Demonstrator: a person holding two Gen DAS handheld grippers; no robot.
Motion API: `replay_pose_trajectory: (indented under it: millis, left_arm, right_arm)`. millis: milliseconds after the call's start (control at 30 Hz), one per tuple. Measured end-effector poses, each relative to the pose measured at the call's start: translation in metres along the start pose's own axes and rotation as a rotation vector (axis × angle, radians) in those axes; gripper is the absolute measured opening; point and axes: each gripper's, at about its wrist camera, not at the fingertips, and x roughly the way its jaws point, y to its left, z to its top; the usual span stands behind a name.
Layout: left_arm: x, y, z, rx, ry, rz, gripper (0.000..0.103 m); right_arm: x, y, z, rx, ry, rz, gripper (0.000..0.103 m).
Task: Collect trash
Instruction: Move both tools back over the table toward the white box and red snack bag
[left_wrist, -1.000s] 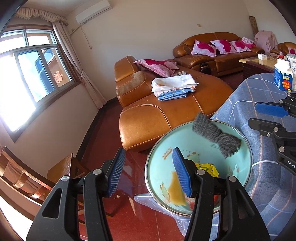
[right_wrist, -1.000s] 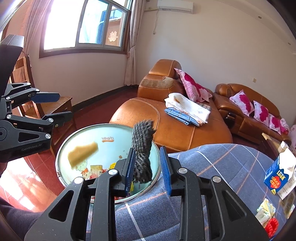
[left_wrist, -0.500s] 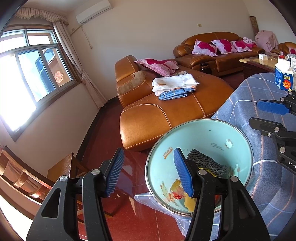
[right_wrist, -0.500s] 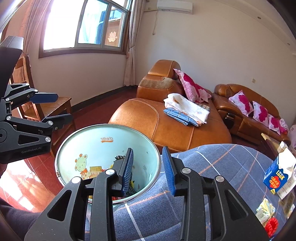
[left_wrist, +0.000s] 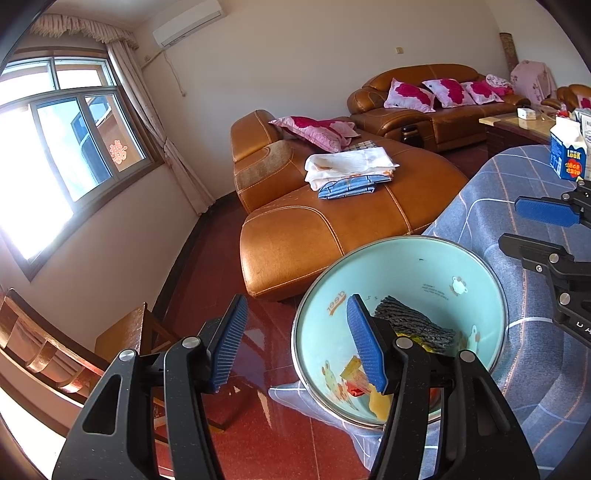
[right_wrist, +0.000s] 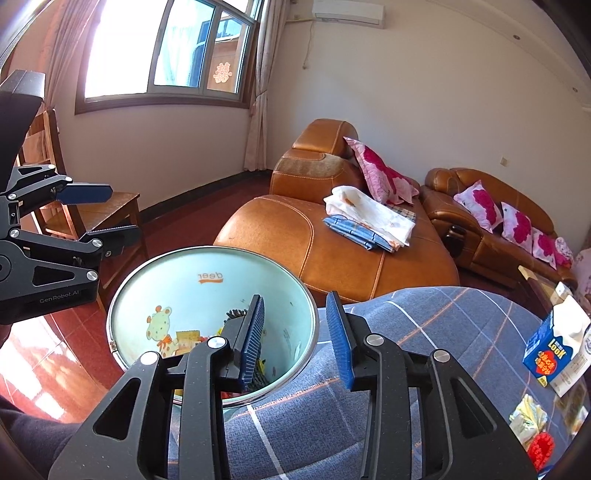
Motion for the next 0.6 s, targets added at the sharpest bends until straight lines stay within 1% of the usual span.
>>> replay_pose_trajectory:
  millis: [300, 533, 600]
  left_arm:
    - [-0.0008, -0.0002, 0.0003, 0.0, -0.002, 0.001, 0.057]
    - [-0.0053, -0.0041, 0.0021, 0.008, -0.015, -0.003, 0.058]
    - [-0.007, -0.0047, 0.0015, 0.008, -0.017, -0.004, 0.064]
  right_arm:
    - [-0.0004, 0.0032, -0.0002, 0.0, -0.002, -0.007, 0.036]
    - [-0.0045, 0.0063, 0.0004, -0.006, -0.019, -0.035, 0.038]
    - [-0.0046, 0.007, 0.0009, -0.008, -0.021, -0.046, 0.039]
